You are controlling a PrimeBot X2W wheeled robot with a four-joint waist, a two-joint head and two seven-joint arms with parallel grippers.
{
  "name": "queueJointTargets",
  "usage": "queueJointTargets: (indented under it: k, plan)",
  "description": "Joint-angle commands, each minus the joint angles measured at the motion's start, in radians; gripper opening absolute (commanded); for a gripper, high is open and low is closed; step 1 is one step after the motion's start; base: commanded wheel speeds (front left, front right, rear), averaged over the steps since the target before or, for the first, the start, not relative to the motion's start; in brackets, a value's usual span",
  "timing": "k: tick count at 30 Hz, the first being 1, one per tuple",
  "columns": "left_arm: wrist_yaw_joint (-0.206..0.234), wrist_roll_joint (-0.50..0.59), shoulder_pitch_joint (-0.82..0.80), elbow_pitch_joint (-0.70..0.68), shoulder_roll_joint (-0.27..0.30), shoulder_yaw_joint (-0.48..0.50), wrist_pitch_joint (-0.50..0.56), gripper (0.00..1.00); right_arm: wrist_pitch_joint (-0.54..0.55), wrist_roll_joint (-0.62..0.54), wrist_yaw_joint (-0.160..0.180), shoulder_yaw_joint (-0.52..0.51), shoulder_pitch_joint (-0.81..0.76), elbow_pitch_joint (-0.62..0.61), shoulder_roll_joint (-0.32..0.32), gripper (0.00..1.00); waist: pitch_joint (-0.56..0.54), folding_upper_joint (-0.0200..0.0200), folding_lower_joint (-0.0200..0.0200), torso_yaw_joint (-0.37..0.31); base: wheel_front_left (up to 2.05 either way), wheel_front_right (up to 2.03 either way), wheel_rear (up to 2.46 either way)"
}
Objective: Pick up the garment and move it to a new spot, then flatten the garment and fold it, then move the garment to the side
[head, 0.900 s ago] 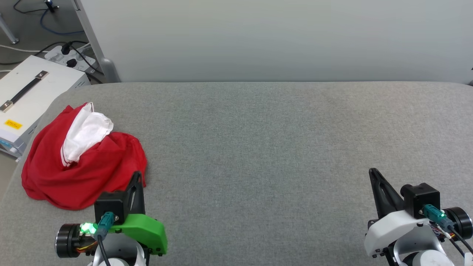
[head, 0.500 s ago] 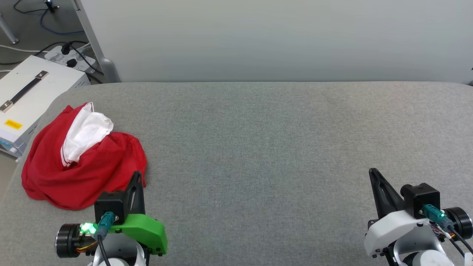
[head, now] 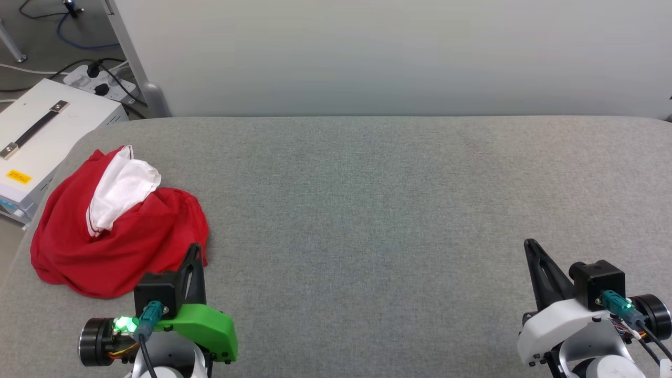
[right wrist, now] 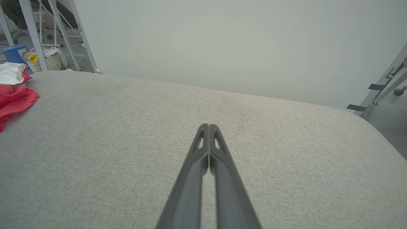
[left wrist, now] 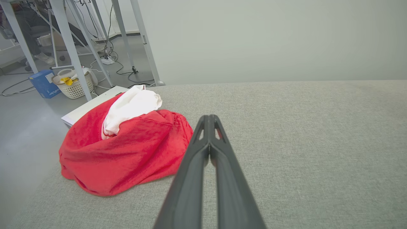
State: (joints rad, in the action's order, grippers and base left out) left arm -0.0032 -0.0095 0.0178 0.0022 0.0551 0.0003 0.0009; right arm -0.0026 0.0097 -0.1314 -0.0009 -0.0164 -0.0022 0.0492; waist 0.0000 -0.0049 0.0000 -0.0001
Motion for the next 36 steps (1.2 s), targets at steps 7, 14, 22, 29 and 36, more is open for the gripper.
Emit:
queueJointTargets:
  k: [7,14,22,29,36]
  plan:
    - [0.003,0.009,-0.018,-0.002,-0.005,0.0,-0.001,0.0,0.003,-0.01,0.001,0.001,0.016,0.002,0.001,0.0,0.0,0.0049,0.0,0.0,0.0,0.0,0.0]
    - [0.0,0.0,0.001,0.0,0.0,0.0,-0.001,1.0,-0.001,0.002,0.0,0.0,0.0,0.0,0.0,1.0,0.0,0.0001,0.0,0.0,0.0,0.0,0.0]
    - [0.014,0.0,0.0,-0.004,0.0,-0.008,-0.014,1.0,-0.014,0.016,0.0,-0.009,0.0,-0.004,0.0,1.0,0.002,0.0003,0.0,0.0,0.0,0.0,0.0]
    - [0.025,-0.001,-0.002,-0.01,0.0,-0.016,-0.029,1.0,-0.028,0.043,0.0,-0.018,0.001,-0.014,0.0,1.0,0.003,0.0006,0.0,0.0,0.0,0.0,0.0]
    - [0.038,-0.003,-0.004,-0.018,0.0,-0.026,-0.047,1.0,-0.047,0.076,0.0,-0.024,-0.002,-0.032,0.0,1.0,0.005,0.0009,0.0,0.001,0.0,0.0,0.0]
